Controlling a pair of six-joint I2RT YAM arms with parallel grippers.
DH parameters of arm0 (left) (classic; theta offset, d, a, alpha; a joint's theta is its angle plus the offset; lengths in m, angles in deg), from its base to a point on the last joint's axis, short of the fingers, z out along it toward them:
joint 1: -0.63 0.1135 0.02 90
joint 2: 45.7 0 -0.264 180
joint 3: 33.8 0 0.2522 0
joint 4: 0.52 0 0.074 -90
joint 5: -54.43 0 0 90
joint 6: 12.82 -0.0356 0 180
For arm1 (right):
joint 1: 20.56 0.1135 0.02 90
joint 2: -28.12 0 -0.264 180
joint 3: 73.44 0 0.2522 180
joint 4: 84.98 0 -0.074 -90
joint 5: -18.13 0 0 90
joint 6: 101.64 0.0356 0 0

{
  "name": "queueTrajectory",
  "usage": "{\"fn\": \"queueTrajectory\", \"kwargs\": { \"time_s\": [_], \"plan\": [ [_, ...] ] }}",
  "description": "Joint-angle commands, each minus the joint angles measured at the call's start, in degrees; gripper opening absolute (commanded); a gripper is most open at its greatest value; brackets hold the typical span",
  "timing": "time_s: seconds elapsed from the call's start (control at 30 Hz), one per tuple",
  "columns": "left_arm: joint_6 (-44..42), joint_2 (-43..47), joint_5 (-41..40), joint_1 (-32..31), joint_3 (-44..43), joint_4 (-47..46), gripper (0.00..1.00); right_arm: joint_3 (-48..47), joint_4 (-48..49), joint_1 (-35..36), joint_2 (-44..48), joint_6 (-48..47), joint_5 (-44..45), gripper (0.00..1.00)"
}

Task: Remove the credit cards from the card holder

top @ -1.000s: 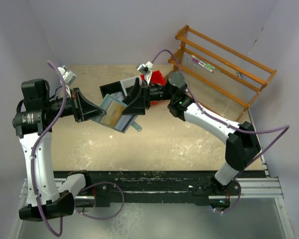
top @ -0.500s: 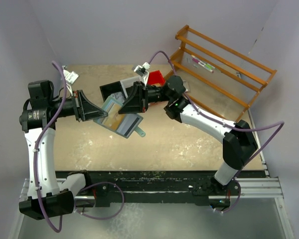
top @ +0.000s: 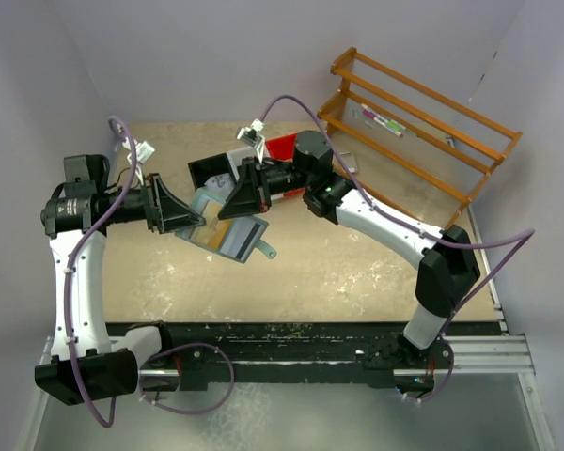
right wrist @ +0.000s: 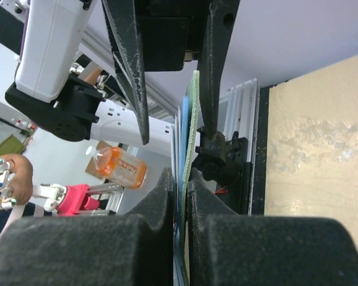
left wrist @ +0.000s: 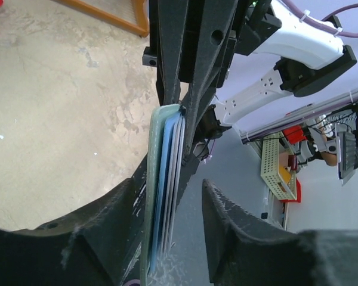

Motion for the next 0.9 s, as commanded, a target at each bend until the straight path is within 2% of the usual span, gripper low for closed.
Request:
{"fn": "queueTrajectory", "kwargs": {
  "time_s": [0.0, 0.17, 0.33, 0.37, 0.4, 0.43, 0.47, 0.53, 0.57, 0.63, 0.67, 0.7, 0.77, 0.87],
  "plan": [
    [-6.52, 0.29, 0.68, 0.02, -0.31, 3.25, 0.49, -4.94, -3.89, 0.54, 0.24, -3.45, 0.95, 0.0],
    [-8.0, 0.03, -1.16, 0.02, 1.17, 4.65, 0.22, -8.99, -7.76, 0.63, -1.67, -4.95, 0.59, 0.0],
    [-3.9, 1.26, -2.24, 0.02, 2.92, 0.85, 0.04, -12.62, -13.21, 0.71, -2.99, -7.25, 1.35, 0.0],
    [-2.27, 1.55, -2.56, 0.01, 2.95, -0.49, 0.0, -13.16, -14.74, 0.67, -3.05, -8.11, 1.23, 0.13],
    [-0.65, 1.7, -2.8, -0.02, 2.86, -1.74, 0.0, -13.35, -16.18, 0.35, -2.87, -8.97, 2.19, 0.4],
    [0.88, 1.72, -2.73, 0.01, 2.81, -3.09, 0.0, -13.25, -17.42, -0.37, -2.41, -9.78, 4.71, 0.87],
    [2.02, 1.64, -2.31, -0.03, 2.65, -3.75, 0.0, -12.54, -18.26, -1.51, -1.54, -9.74, 7.48, 0.99],
    [5.45, 1.22, -1.51, 0.02, 2.34, -5.31, 0.0, -8.21, -15.95, -4.83, 1.91, -7.01, 13.6, 1.0],
    [7.15, 1.04, -1.19, 0.01, 2.3, -6.54, 0.0, -4.5, -11.6, -7.0, 4.47, -3.42, 15.5, 0.99],
    [10.31, 0.81, -1.59, 0.0, 2.15, -9.05, 0.0, 8.0, 4.55, -12.17, 9.15, 7.39, 16.39, 0.99],
    [11.57, 0.86, -1.84, 0.05, 2.26, -10.14, 0.0, 12.46, 14.43, -13.67, 11.16, 12.59, 16.24, 0.99],
    [12.89, 0.92, -2.33, 0.05, 2.55, -11.5, 0.0, 15.16, 19.52, -14.87, 11.67, 15.83, 15.31, 1.0],
    [16.89, 1.44, -4.25, 0.09, 3.84, -15.66, 0.0, 16.02, 18.79, -15.6, 11.78, 16.7, 13.11, 1.0],
    [20.89, 1.66, -7.54, 0.1, 5.06, -20.97, 0.0, 18.37, 14.81, -15.49, 14.96, 12.7, 18.15, 1.0]
  ]
}}
